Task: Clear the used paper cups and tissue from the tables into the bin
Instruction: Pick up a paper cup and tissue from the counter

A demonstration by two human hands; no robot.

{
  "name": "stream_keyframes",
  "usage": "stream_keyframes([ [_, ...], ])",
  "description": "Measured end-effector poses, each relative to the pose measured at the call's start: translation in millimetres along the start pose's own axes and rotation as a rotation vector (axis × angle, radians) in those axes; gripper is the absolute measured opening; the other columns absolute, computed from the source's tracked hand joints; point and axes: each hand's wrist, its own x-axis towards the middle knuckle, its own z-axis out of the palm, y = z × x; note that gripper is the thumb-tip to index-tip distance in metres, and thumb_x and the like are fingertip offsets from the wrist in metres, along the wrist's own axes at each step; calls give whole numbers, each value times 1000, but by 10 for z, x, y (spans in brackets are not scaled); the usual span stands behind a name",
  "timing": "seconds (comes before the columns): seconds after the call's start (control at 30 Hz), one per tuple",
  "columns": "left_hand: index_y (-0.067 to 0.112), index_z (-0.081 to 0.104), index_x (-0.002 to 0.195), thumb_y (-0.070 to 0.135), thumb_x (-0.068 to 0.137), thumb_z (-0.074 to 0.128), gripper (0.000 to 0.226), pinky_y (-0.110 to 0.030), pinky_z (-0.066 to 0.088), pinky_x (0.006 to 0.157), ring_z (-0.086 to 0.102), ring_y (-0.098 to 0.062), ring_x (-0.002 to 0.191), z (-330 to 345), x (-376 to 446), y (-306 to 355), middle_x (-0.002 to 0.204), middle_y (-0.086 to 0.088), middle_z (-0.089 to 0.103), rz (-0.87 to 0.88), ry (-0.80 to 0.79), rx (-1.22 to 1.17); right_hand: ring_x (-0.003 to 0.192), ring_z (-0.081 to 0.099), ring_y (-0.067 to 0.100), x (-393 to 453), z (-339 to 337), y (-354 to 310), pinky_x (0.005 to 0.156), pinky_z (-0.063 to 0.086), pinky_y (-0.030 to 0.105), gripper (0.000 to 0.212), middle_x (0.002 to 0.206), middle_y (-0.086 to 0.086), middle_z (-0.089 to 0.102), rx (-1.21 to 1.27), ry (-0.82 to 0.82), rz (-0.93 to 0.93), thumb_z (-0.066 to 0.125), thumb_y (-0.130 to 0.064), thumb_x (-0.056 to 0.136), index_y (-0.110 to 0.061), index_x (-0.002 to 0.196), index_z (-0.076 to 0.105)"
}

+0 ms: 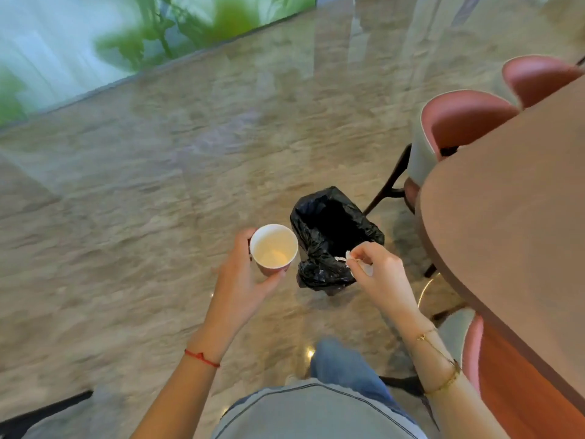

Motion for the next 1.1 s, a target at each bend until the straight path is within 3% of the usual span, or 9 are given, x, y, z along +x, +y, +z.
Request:
stream_keyframes([
  [0.13, 27, 40, 123, 32, 70, 84, 69, -24, 43, 79, 52, -7, 102, 285, 681, -162, 112, 14, 53, 29, -89, 24, 80, 55, 0, 415, 124, 196, 68, 44, 18, 12, 83, -11, 59, 3, 17, 108, 55, -29, 93, -22, 83, 58],
  [0.27, 24, 42, 124, 35, 70, 84, 70, -9, 32, 74, 44, 0, 98, 647, 1290, -302, 112, 14, 50, 39, -126, 27, 79, 56, 3, 901, 183, 422, 67, 45, 18, 15, 83, -8, 60, 2, 29, 168, 54, -28, 94, -19, 83, 59],
  [0.37, 21, 41, 128, 37, 70, 83, 73, -10, 29, 74, 41, 0, 99, 924, 1770, -373, 114, 15, 46, 12, -150, 48, 78, 57, 6, 1326, 174, 613, 65, 44, 16, 16, 83, -6, 60, -12, 35, 214, 55, -27, 95, -16, 84, 60],
  [0.47, 22, 41, 129, 37, 72, 82, 72, -15, 33, 77, 45, -4, 103, 1182, 2245, -435, 120, 12, 50, -9, -203, 53, 77, 57, 8, 1761, 197, 808, 65, 43, 21, 15, 83, -4, 61, -14, 5, 264, 56, -25, 95, -15, 84, 59],
  [0.6, 23, 42, 128, 40, 73, 81, 69, -6, 36, 73, 45, -4, 102, 1530, 2829, -498, 117, 13, 50, -54, -258, 26, 80, 58, 14, 2324, 280, 1081, 70, 47, 28, 15, 86, -2, 62, -15, -63, 331, 55, -24, 94, -15, 83, 59],
  [0.67, 22, 43, 127, 42, 74, 80, 68, -11, 37, 76, 46, -6, 103, 1701, 3078, -565, 117, 11, 52, -72, -282, 21, 82, 60, 15, 2571, 360, 1220, 71, 50, 32, 15, 89, -1, 63, -23, -91, 376, 54, -26, 94, -16, 85, 59],
  [0.77, 21, 41, 131, 34, 75, 81, 70, -27, 44, 87, 50, -13, 112, 1947, 3396, -687, 125, 5, 53, -101, -362, 24, 88, 61, 16, 2861, 524, 1444, 68, 49, 26, 12, 100, 1, 66, 17, -156, 469, 54, -27, 95, -17, 95, 61],
  [0.93, 14, 31, 145, 22, 77, 80, 84, -38, 36, 110, 39, -21, 136, 2211, 3697, -920, 147, -4, 41, -195, -536, 23, 119, 55, 23, 3020, 685, 1676, 98, 46, 34, 37, 134, 6, 57, 31, -349, 611, 50, -25, 97, -14, 132, 51],
  [1.1, 18, 33, 145, 23, 85, 70, 71, -28, 32, 105, 37, -20, 137, 2140, 3796, -1024, 150, -1, 38, -158, -591, 120, 126, 50, 20, 3020, 622, 1620, 104, 43, 36, 40, 138, 3, 54, 31, -309, 641, 50, -26, 97, -17, 136, 48],
])
